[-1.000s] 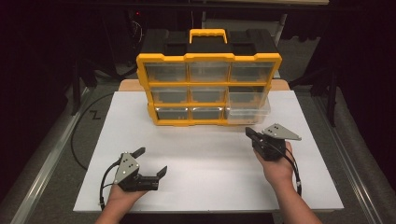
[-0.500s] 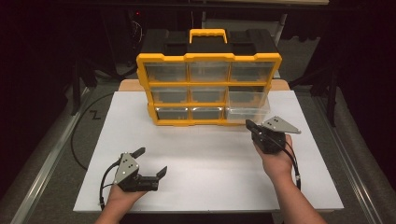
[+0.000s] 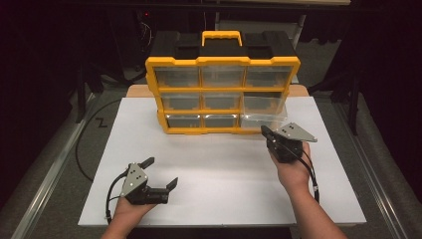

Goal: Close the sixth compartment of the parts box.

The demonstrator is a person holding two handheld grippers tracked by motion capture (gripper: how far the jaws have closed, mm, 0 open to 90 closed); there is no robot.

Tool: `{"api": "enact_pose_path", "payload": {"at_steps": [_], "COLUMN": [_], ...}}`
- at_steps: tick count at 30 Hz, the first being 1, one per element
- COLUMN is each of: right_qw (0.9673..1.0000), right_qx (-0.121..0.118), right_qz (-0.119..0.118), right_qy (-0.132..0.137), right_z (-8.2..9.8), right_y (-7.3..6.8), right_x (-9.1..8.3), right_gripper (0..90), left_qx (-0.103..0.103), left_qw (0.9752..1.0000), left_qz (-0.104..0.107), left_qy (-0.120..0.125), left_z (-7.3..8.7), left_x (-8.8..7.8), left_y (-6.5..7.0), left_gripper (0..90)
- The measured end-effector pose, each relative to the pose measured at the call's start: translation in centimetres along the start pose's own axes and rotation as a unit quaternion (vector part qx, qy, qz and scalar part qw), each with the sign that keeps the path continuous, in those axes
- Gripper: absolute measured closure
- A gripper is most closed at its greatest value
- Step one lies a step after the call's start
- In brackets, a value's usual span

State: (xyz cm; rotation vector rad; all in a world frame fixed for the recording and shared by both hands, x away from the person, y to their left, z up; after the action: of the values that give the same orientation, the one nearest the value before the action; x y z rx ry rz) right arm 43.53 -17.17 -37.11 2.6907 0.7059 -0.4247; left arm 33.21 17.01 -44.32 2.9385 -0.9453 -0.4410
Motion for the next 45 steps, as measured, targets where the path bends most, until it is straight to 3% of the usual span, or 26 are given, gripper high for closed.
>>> {"api": "enact_pose_path", "payload": {"at_steps": [5, 7, 9, 12, 34, 45], "right_qw": [0.9999, 0.9997, 0.9997, 0.9996, 0.9982, 0.9978], "right_qx": [0.004, 0.001, 0.015, 0.007, -0.010, -0.010], "right_qz": [0.009, 0.025, 0.020, 0.024, 0.057, 0.061], "right_qy": [0.001, -0.004, -0.006, -0.009, -0.019, -0.025], "right_z": [0.0, 0.0, 0.0, 0.0, -2.8, -3.3], "right_y": [0.6, 1.0, 1.4, 1.5, 3.4, 4.1], "right_x": [-0.4, -0.3, -0.1, 0.3, 5.5, 6.5], "right_gripper": [90.0, 90.0, 90.0, 90.0, 90.0, 90.0], "left_qx": [0.001, 0.001, 0.000, 0.000, -0.005, -0.005], "left_qw": [1.0000, 1.0000, 1.0000, 1.0000, 1.0000, 0.9999], "left_qz": [0.001, 0.001, 0.001, 0.000, 0.005, 0.006], "left_qy": [0.000, -0.001, 0.000, -0.001, 0.006, 0.006], "left_z": [0.0, 0.0, 0.0, 0.0, -0.1, -0.1], "left_x": [0.1, 0.1, 0.0, 0.0, -0.2, -0.2], "left_y": [0.0, 0.0, 0.0, 0.0, 0.0, 0.0], "left_gripper": [0.4, 0.4, 0.4, 0.4, 0.4, 0.4]}}
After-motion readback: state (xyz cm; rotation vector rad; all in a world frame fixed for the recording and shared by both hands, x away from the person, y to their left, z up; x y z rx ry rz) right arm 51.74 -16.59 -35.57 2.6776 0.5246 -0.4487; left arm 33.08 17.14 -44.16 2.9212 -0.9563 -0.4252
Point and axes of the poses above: each handheld gripper's, and its own axes: x roughly forward along the jaws, z roughly out of its underside, y roughly to its right, the point moved 6 cm from there along x, roughly forward along the jaws, and after that the axes turned 7 degrees about -x, right-handed, at the moved point
